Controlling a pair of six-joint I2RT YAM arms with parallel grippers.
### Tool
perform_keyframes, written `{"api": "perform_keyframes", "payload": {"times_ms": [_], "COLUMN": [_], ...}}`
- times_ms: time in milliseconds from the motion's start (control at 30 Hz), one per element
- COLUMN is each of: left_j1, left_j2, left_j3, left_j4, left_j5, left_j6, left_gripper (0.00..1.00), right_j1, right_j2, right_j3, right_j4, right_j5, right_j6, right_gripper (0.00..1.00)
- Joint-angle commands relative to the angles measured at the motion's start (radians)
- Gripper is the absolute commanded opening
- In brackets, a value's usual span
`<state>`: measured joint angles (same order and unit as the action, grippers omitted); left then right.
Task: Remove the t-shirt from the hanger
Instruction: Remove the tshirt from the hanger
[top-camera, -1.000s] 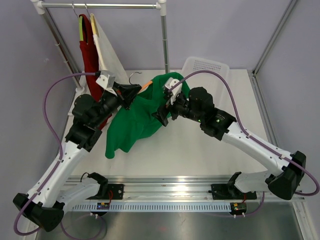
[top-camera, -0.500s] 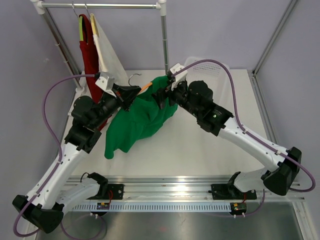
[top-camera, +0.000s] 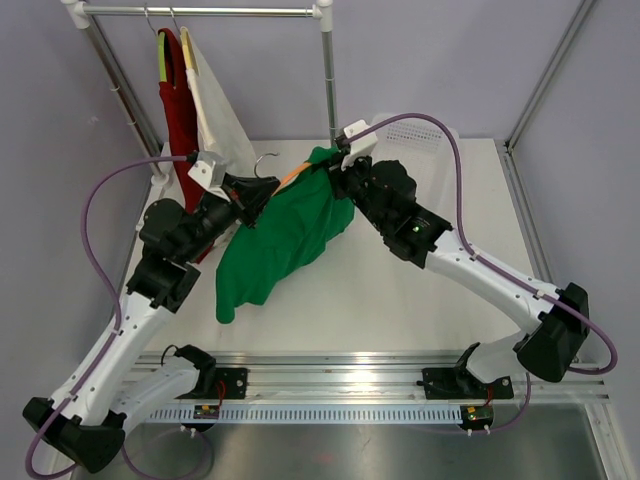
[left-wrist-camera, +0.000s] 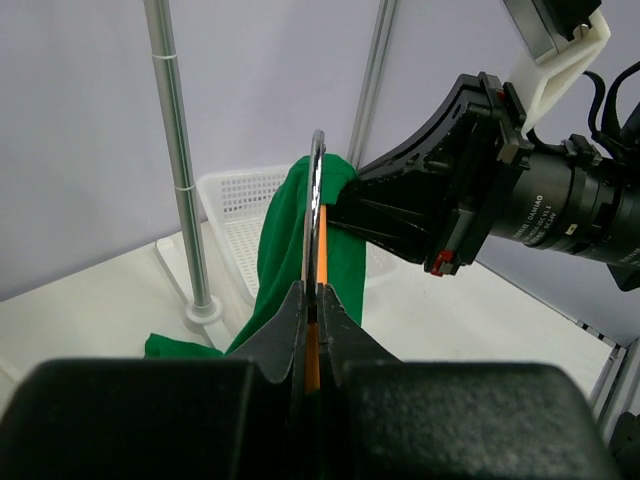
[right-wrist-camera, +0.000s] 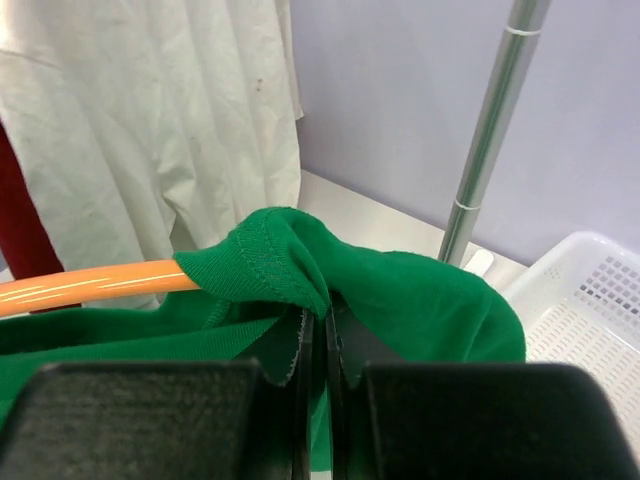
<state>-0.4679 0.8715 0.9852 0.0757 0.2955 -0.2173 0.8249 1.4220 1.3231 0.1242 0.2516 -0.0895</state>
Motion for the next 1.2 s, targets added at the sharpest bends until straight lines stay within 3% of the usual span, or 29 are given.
{"api": "perform_keyframes", "payload": {"times_ms": [0,800,1167], "left_j1": [-0.005,-0.005,-0.005], "left_j2": [-0.037,-0.144,-0.181], "left_j3": [0.003,-0.025,-0.023], "left_j4": [0.093,0.044,0.026], "left_j5": [0.034,-0.012,0.002], "left_j6": [0.022,0.032,0.032], "left_gripper": [0.0,0.0,0.0], "right_j1": [-0.029,-0.265,-0.336], "right_j2": [-0.044,-0.143,-0.123], "right_j3": [-0.007,-0.127,-0.142], "right_j4": [0.075,0.038,0.055], "right_j5": [0.081,-0.075,-0.069], "right_j6": [-0.006,0.12,0.134], "right_gripper": [0.03,0.09,0.19]}}
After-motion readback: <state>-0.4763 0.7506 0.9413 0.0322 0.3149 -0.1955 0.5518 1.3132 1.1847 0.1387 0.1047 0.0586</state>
